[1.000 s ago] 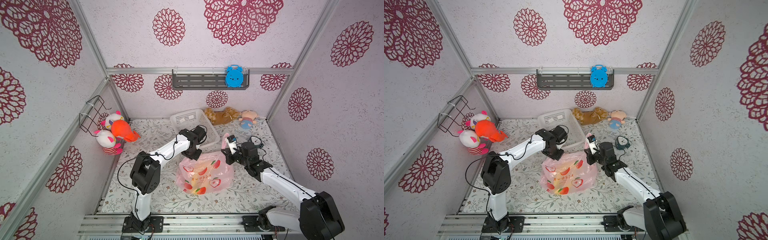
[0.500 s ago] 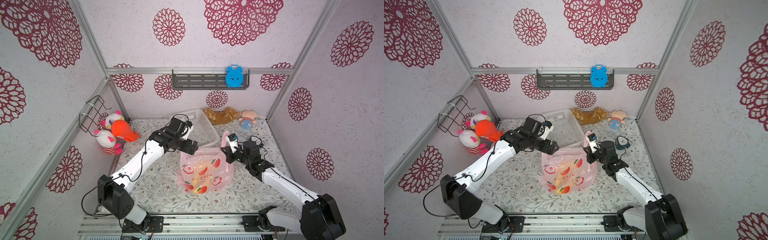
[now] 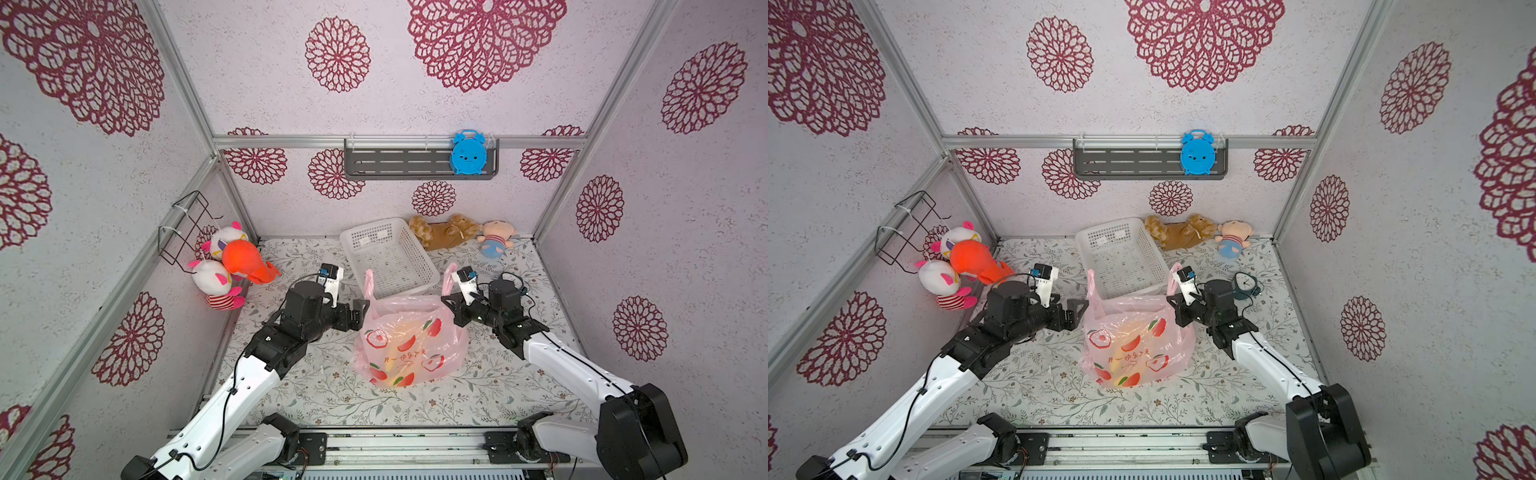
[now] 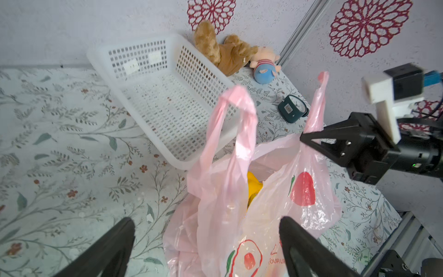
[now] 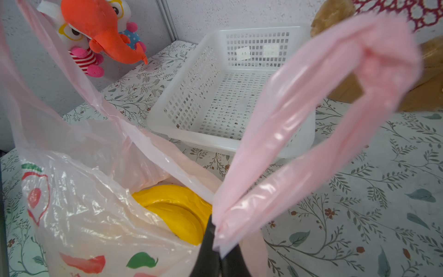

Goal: Place the banana into a plastic bag & tie a knot
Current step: Adjust the plastic bag at the center of the board.

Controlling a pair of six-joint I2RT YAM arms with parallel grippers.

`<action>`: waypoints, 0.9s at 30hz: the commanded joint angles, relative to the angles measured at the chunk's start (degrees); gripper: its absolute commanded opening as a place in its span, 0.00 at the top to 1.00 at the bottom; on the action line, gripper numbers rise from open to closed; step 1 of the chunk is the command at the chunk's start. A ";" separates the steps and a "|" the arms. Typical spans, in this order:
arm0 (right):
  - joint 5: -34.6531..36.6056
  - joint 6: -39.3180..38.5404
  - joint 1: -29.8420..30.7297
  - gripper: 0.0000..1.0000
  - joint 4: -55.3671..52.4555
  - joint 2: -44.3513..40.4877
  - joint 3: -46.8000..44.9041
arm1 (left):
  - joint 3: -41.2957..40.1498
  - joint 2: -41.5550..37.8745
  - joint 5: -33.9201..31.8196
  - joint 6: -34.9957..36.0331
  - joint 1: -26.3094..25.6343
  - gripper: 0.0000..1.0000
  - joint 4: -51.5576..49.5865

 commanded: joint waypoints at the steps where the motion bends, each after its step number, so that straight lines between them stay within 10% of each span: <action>1: -4.13 1.55 -2.04 1.00 0.65 0.20 2.12 | -4.29 -2.10 -5.63 -8.00 0.08 0.03 10.54; 9: -6.95 1.75 -4.75 1.00 0.58 2.53 4.15 | -19.11 -9.63 -10.19 -12.53 -0.27 0.03 24.48; 27: -10.94 1.33 -6.44 1.00 -2.88 6.29 7.90 | -19.93 2.51 35.31 6.80 14.24 0.02 41.34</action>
